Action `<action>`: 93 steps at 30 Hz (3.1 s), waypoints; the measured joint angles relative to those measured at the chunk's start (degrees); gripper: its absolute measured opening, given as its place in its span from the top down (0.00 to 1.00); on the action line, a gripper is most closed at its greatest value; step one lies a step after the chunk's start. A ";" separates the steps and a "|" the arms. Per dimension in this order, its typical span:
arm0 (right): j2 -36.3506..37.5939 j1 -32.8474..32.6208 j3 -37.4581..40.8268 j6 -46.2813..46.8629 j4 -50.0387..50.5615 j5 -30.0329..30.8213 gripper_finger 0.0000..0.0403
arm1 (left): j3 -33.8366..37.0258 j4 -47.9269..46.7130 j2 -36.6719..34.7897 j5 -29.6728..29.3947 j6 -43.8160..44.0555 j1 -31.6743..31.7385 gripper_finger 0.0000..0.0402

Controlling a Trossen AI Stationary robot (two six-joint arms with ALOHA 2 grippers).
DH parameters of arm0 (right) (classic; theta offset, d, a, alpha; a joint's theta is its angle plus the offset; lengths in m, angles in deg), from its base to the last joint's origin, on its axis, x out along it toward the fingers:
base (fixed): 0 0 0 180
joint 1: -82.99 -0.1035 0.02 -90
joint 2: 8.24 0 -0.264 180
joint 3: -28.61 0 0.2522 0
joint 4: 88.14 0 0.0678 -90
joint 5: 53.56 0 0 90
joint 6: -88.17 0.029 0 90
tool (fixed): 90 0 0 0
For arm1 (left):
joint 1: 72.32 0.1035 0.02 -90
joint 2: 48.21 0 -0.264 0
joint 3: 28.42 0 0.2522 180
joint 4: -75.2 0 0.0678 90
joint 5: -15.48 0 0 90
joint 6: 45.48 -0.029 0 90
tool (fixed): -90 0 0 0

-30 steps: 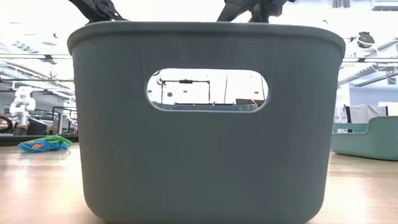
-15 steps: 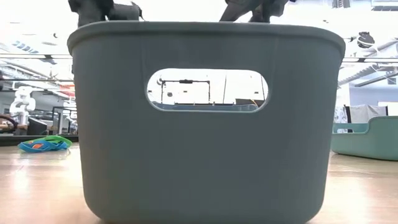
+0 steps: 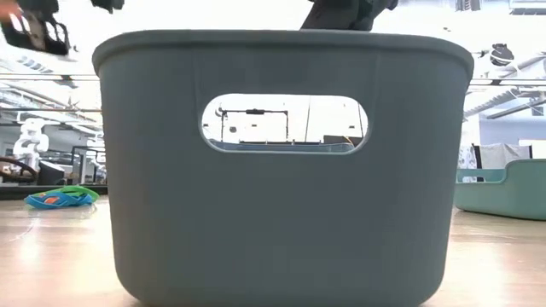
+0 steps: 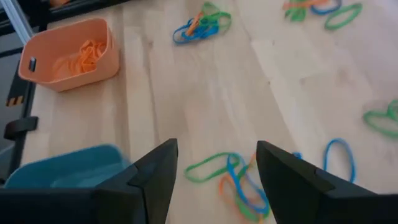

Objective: Sort rubber bands into baskets
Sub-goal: Put the orange rubber band into the orange bin

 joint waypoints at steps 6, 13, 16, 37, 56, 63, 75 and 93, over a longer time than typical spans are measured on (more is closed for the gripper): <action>0.00 2.88 -0.02 -3.89 -6.62 0.09 0.48 | -0.01 9.98 3.81 -3.49 11.70 -10.88 1.00; 0.00 5.51 -0.02 -4.58 -13.18 -0.14 0.48 | 0.00 10.13 10.46 -4.02 18.80 -18.76 1.00; 0.00 6.22 -0.02 -4.58 -14.26 -0.17 0.48 | 0.00 10.54 12.55 -4.01 20.44 -19.80 1.00; 0.00 4.56 -0.02 -4.14 -13.11 -0.52 0.48 | 0.00 14.34 16.75 -4.16 19.69 -20.44 0.95; 0.00 4.51 -0.02 -2.61 -11.17 -0.50 0.48 | 0.00 7.76 14.73 -2.17 10.12 -18.19 0.78; 0.00 4.61 -0.02 -2.00 -6.15 -0.49 0.48 | 0.00 7.92 10.40 -12.90 -1.91 -12.61 0.78; -8.74 5.35 -0.02 1.47 8.58 -0.56 0.48 | 0.00 20.86 9.65 -29.77 -27.95 6.58 0.78; -17.55 4.55 0.55 0.06 15.35 -4.12 0.48 | 0.00 19.85 9.67 -28.98 -33.44 12.39 0.78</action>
